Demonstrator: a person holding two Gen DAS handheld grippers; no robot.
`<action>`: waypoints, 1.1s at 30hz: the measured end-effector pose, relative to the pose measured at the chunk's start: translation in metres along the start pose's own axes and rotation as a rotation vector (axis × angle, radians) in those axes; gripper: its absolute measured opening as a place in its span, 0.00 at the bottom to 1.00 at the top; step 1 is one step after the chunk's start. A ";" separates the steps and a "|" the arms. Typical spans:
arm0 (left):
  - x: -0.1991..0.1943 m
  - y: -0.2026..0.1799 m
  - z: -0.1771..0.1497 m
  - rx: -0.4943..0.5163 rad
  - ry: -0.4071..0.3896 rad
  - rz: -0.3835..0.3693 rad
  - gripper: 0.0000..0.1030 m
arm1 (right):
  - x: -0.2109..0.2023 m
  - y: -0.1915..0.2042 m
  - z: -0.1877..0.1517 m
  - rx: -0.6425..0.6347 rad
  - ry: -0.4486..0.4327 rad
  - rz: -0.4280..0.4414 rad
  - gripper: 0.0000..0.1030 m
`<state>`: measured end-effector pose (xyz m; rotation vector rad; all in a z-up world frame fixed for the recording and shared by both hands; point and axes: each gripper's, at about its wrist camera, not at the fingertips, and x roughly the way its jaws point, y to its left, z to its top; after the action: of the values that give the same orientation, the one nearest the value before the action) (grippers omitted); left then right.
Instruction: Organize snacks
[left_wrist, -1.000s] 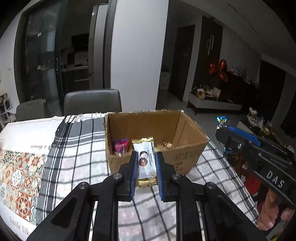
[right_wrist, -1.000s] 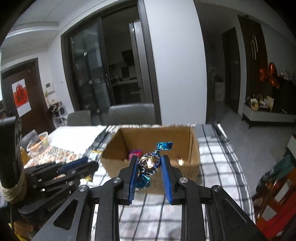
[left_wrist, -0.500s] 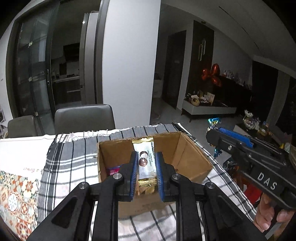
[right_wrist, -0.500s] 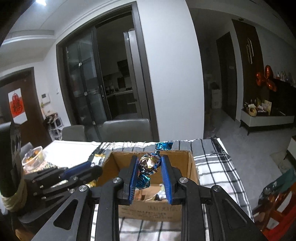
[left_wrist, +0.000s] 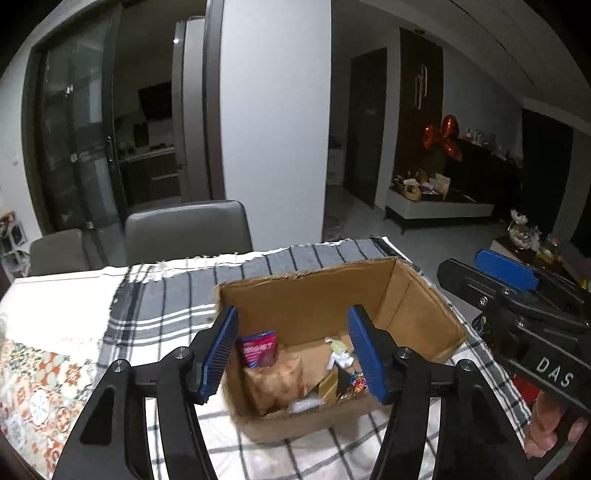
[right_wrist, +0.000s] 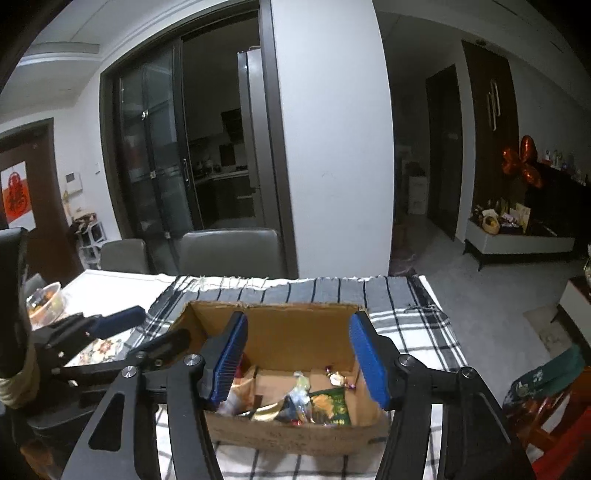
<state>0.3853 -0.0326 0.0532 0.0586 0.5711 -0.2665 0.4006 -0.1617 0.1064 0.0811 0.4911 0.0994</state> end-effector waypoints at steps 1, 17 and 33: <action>-0.007 0.000 -0.003 0.000 -0.007 0.010 0.61 | -0.004 -0.002 -0.002 0.008 0.002 0.005 0.57; -0.130 -0.011 -0.050 -0.018 -0.118 0.103 0.95 | -0.114 0.020 -0.045 -0.028 -0.044 -0.012 0.84; -0.210 -0.043 -0.120 0.031 -0.135 0.143 1.00 | -0.206 0.028 -0.103 -0.035 -0.028 -0.037 0.86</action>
<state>0.1415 -0.0095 0.0671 0.1106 0.4268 -0.1391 0.1685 -0.1519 0.1145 0.0390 0.4630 0.0710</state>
